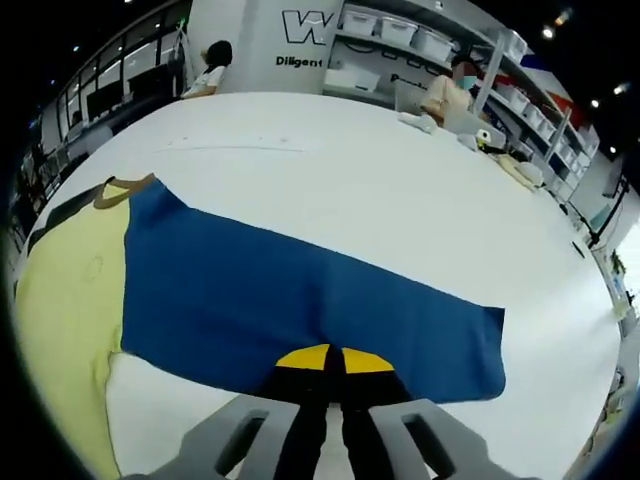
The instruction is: Fold the garment on the visible template until the final outline fits inside the template.
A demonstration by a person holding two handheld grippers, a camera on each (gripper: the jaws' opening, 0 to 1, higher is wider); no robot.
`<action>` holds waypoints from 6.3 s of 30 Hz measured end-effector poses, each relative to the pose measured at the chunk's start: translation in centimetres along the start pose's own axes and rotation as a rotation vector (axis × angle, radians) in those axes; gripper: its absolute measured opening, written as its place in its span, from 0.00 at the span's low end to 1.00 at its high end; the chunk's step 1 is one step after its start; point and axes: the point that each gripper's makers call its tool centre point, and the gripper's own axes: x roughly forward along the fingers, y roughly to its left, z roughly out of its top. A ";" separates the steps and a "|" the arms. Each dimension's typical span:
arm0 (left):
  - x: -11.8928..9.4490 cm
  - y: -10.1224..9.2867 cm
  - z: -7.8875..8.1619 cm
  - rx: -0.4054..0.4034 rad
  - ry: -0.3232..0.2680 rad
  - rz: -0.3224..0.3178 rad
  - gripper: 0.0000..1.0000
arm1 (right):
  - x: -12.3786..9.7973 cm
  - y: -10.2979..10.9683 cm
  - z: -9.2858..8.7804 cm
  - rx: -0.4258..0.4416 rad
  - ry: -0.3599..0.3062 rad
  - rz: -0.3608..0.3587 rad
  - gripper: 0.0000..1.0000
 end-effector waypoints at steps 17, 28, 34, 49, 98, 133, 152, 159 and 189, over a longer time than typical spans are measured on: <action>0.0 -0.4 -0.1 0.014 -0.007 0.004 0.01 | -2.2 0.4 -2.6 0.003 0.050 -0.050 0.00; -0.3 -0.7 0.1 0.011 -0.033 0.009 0.09 | -3.2 1.1 -1.9 0.099 -0.025 -0.011 0.11; -0.8 -0.8 0.9 0.012 -0.082 0.033 0.35 | -4.6 3.4 -1.8 0.101 -0.062 0.084 0.18; -1.7 0.5 2.5 -0.121 -0.198 0.090 0.63 | -6.4 12.5 -1.8 0.071 -0.089 0.388 0.20; -0.7 9.9 5.6 -0.308 -0.277 0.247 0.39 | -5.2 15.7 -1.6 -0.297 -0.062 0.365 0.00; 2.7 11.1 5.5 -0.307 -0.245 0.256 0.03 | -4.7 15.5 -2.0 -0.312 -0.042 0.341 0.00; -2.1 16.8 5.2 -0.314 -0.281 0.452 0.00 | -4.6 15.4 -2.0 -0.297 -0.032 0.342 0.00; -4.7 20.6 4.7 -0.316 -0.285 0.572 0.00 | -4.6 15.4 -2.1 -0.262 -0.033 0.347 0.00; -6.6 25.1 -0.5 -0.428 -0.246 0.752 0.03 | -4.7 15.0 -1.9 -0.099 -0.044 0.369 0.03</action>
